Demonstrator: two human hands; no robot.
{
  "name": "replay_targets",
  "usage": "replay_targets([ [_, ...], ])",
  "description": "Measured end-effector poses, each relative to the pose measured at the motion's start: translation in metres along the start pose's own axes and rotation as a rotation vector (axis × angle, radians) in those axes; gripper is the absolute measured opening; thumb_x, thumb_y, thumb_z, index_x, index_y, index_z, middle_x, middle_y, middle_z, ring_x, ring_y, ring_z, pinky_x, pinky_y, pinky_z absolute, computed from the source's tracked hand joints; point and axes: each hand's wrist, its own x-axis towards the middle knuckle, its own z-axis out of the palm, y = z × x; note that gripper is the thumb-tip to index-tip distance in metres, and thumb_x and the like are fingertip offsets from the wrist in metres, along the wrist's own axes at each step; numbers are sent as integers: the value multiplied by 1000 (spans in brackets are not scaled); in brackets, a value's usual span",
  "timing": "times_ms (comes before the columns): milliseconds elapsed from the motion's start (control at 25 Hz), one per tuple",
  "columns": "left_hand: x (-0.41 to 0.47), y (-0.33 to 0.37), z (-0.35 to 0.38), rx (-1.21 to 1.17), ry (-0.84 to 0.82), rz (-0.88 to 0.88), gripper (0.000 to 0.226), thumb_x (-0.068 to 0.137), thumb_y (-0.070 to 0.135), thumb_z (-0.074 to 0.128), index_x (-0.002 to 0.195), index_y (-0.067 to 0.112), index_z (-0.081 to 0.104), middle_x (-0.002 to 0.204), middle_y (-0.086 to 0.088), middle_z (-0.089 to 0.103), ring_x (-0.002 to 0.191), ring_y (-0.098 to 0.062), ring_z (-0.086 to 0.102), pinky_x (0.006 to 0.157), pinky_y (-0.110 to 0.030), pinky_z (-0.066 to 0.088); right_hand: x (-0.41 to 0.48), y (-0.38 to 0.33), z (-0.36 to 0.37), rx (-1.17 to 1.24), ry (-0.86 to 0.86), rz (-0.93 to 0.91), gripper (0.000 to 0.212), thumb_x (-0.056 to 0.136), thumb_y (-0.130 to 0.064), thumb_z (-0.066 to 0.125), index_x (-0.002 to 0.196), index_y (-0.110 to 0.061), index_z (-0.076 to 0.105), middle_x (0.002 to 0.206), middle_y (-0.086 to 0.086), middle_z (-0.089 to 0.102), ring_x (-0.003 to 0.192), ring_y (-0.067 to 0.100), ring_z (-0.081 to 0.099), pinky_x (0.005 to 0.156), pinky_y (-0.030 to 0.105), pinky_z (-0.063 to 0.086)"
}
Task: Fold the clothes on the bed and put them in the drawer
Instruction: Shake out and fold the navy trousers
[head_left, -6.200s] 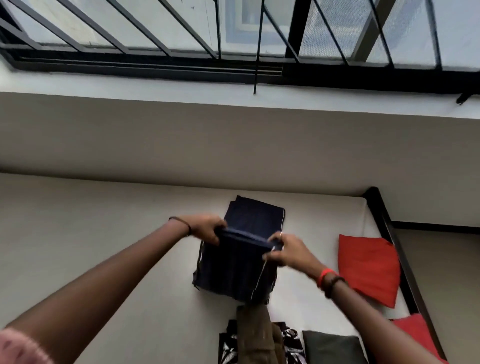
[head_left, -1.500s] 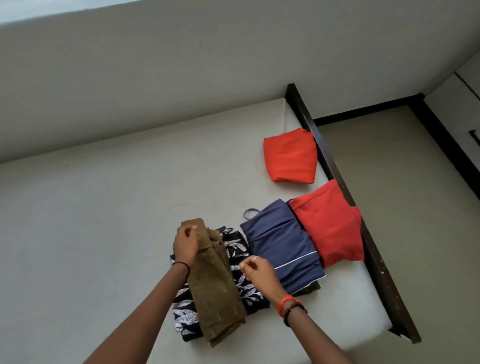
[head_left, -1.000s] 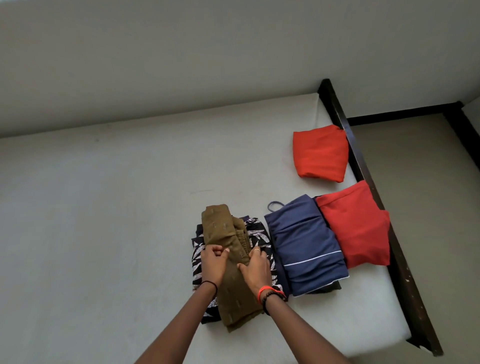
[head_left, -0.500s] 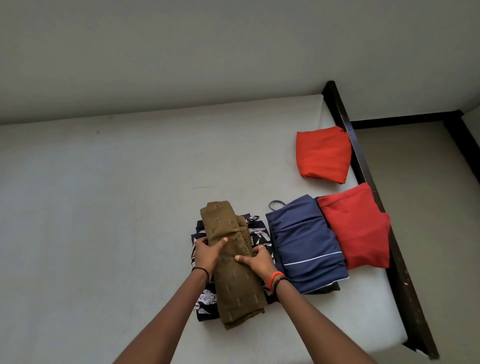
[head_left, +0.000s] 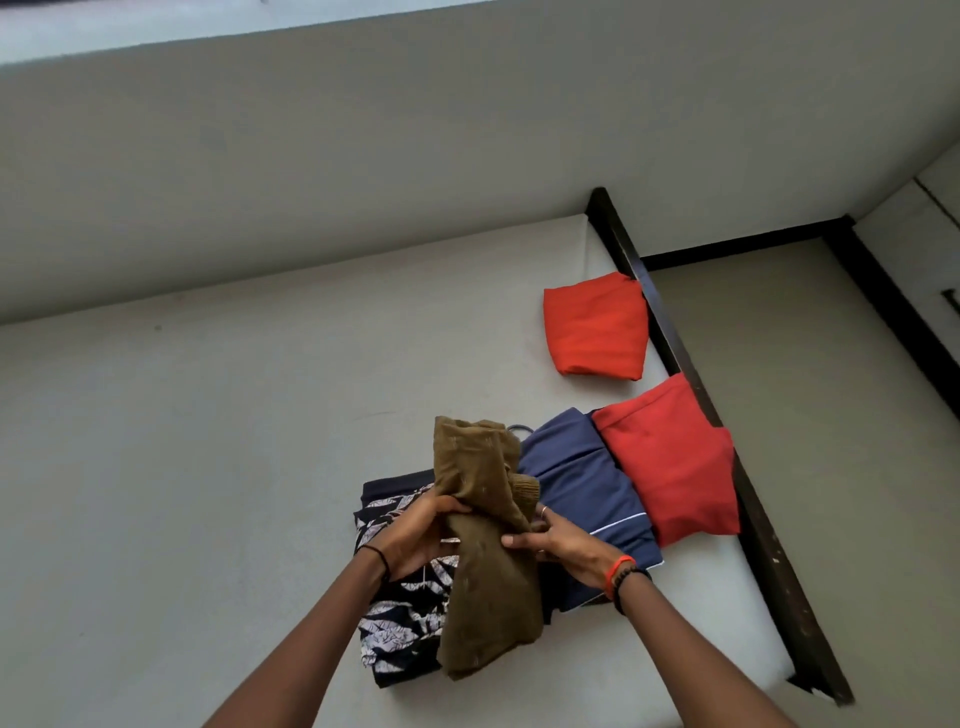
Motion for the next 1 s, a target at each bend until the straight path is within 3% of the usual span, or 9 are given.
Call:
replay_targets([
  [80, 5, 9, 15, -62, -56, -32, 37, 85, 2, 48, 122, 6, 51, 102, -16, 61, 84, -24, 59, 73, -35, 54, -13, -8, -15, 95, -24, -65, 95, 62, -27, 88, 140, -24, 34, 130, -1, 59, 120, 14, 56, 99, 28, 46],
  [160, 12, 19, 33, -126, -108, -52, 45, 77, 4, 54, 122, 1, 52, 99, -18, 60, 78, -23, 59, 67, -31, 56, -28, -17, -29, 168, -110, -97, 98, 56, -37, 90, 138, -23, 39, 132, -3, 58, 121, 15, 56, 97, 27, 47],
  [280, 26, 33, 62, -186, -204, -63, 47, 70, 6, 60, 116, -3, 58, 102, -21, 62, 85, -28, 59, 78, -35, 54, -51, -29, -48, 278, -170, -114, 91, 41, -41, 94, 121, -21, 53, 113, -3, 69, 103, 15, 66, 83, 27, 54],
  [360, 36, 43, 79, -146, -194, -55, 42, 72, 7, 59, 113, -2, 59, 100, -20, 65, 85, -29, 62, 79, -37, 53, -63, -31, -64, 274, -149, -113, 85, 42, -38, 94, 116, -18, 57, 105, -1, 72, 96, 15, 69, 77, 26, 56],
  [520, 58, 48, 101, 64, -74, -14, 34, 76, 15, 61, 109, 8, 59, 91, -9, 67, 70, -17, 63, 59, -26, 54, -72, -23, -98, 226, 10, -90, 81, 57, -36, 89, 127, -16, 54, 118, 4, 69, 108, 20, 65, 91, 31, 53],
  [640, 82, 28, 97, 104, -64, -20, 51, 66, 32, 73, 111, 13, 63, 109, -7, 66, 86, -19, 59, 79, -29, 49, -61, -12, -114, 144, 91, -107, 52, 83, -27, 71, 130, -23, 50, 125, -1, 65, 115, 16, 62, 99, 30, 48],
  [760, 104, 2, 93, -15, -56, -34, 48, 84, 45, 65, 123, 18, 61, 121, -4, 67, 113, -21, 62, 103, -40, 44, -46, -4, -115, -13, 126, -85, 39, 92, -24, 62, 129, -19, 51, 125, -4, 63, 108, 8, 63, 91, 18, 50],
  [880, 123, -14, 96, -50, 123, 37, 59, 77, 52, 71, 123, 17, 61, 116, -4, 69, 108, -21, 66, 98, -41, 49, -34, 5, -118, -40, 168, -89, 39, 89, -26, 66, 126, -18, 55, 119, -6, 65, 105, 6, 64, 85, 15, 51],
  [1000, 134, -16, 96, 60, 262, 94, 56, 76, 46, 74, 121, 16, 62, 115, -4, 69, 104, -21, 66, 97, -41, 51, -21, 22, -122, -81, 309, -110, 55, 77, -40, 76, 124, -17, 57, 118, -4, 67, 108, 13, 65, 94, 28, 51],
])
